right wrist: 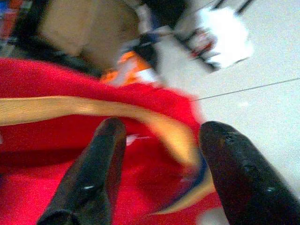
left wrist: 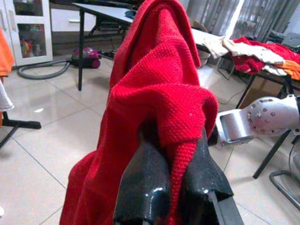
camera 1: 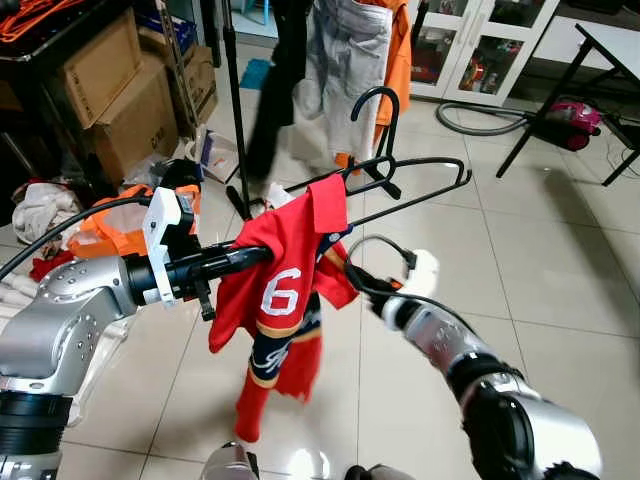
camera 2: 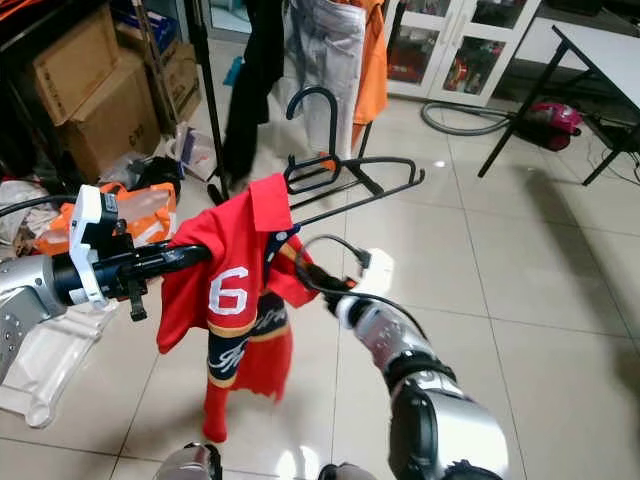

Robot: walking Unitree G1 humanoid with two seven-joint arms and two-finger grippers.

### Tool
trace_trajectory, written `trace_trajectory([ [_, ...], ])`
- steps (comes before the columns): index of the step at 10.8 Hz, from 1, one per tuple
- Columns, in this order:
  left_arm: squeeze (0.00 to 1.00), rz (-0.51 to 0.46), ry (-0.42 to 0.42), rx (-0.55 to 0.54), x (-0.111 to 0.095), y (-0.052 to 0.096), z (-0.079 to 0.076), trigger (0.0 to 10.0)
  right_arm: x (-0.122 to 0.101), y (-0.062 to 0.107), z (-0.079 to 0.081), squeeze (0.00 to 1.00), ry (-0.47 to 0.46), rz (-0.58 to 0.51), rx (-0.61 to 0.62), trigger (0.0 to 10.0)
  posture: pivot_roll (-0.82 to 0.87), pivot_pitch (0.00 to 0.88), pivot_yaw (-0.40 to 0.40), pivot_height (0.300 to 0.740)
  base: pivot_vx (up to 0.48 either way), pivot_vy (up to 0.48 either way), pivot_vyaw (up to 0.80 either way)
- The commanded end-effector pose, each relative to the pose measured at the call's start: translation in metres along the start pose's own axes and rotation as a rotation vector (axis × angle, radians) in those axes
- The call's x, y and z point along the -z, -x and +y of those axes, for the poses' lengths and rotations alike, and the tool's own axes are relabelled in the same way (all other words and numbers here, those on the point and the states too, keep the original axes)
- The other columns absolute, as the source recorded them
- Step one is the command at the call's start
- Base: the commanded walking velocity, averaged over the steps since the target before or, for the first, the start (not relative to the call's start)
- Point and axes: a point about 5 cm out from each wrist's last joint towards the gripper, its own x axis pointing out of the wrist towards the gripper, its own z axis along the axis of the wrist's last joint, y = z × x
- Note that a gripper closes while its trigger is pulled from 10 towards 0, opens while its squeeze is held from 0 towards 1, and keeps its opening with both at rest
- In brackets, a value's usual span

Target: Hang hanger

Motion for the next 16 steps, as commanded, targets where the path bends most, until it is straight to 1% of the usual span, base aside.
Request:
trace_trajectory([
  [1, 0.00, -0.026, -0.041, 0.032, -0.010, -0.002, -0.006, 10.0, -0.005, 0.007, -0.015, 0.00, 0.031, -0.027, 0.080, 10.0, 0.15, 0.083, -0.112, 0.740, 0.000, 0.000, 0.00],
  [2, 0.00, -0.025, -0.040, 0.029, -0.009, -0.001, -0.006, 10.0, -0.014, 0.010, -0.021, 0.00, 0.018, -0.071, 0.098, 10.0, 0.15, 0.086, -0.112, 0.740, 0.000, 0.000, 0.00],
  [3, 0.00, -0.023, -0.038, 0.030, -0.008, -0.001, -0.006, 10.0, -0.017, 0.011, -0.021, 0.00, -0.006, -0.075, 0.088, 10.0, 0.14, 0.087, -0.112, 0.740, 0.000, 0.000, 0.00],
  [5, 0.00, -0.024, -0.037, 0.036, -0.008, -0.003, -0.007, 10.0, -0.009, 0.008, -0.015, 0.00, -0.079, -0.037, 0.052, 10.0, 0.14, 0.089, -0.112, 0.740, 0.000, 0.000, 0.00],
  [7, 0.00, -0.025, -0.037, 0.042, -0.009, -0.005, -0.007, 10.0, 0.000, 0.005, -0.010, 0.00, -0.085, -0.003, 0.040, 10.0, 0.14, 0.092, -0.113, 0.740, 0.000, 0.000, 0.00],
  [9, 0.00, -0.022, -0.039, 0.048, -0.009, -0.005, -0.008, 10.0, 0.005, 0.004, -0.008, 0.00, -0.060, 0.022, 0.034, 10.0, 0.14, 0.097, -0.114, 0.740, 0.000, 0.000, 0.00],
  [10, 0.00, -0.019, -0.040, 0.046, -0.009, -0.004, -0.008, 10.0, 0.009, 0.005, -0.010, 0.28, -0.044, 0.037, 0.047, 10.0, 0.14, 0.098, -0.113, 0.740, 0.000, 0.000, 0.00],
  [11, 0.00, -0.019, -0.040, 0.046, -0.009, -0.004, -0.008, 10.0, 0.011, 0.005, -0.011, 1.00, -0.056, 0.042, 0.046, 10.0, 0.14, 0.099, -0.112, 0.740, 0.000, 0.000, 0.00],
  [13, 0.00, -0.017, -0.037, 0.051, -0.009, -0.005, -0.009, 10.0, 0.014, 0.005, -0.010, 1.00, -0.043, 0.057, 0.040, 10.0, 0.13, 0.104, -0.109, 0.740, 0.000, 0.000, 0.00],
  [14, 0.00, -0.017, -0.034, 0.058, -0.009, -0.005, -0.010, 10.0, 0.016, 0.004, -0.007, 0.00, -0.046, 0.069, 0.023, 10.0, 0.13, 0.107, -0.108, 0.740, 0.000, 0.000, 0.00],
  [16, 0.00, -0.018, -0.032, 0.066, -0.009, -0.008, -0.011, 10.0, 0.018, 0.002, -0.002, 0.00, -0.077, 0.071, 0.006, 10.0, 0.13, 0.109, -0.108, 0.740, 0.000, 0.000, 0.00],
])
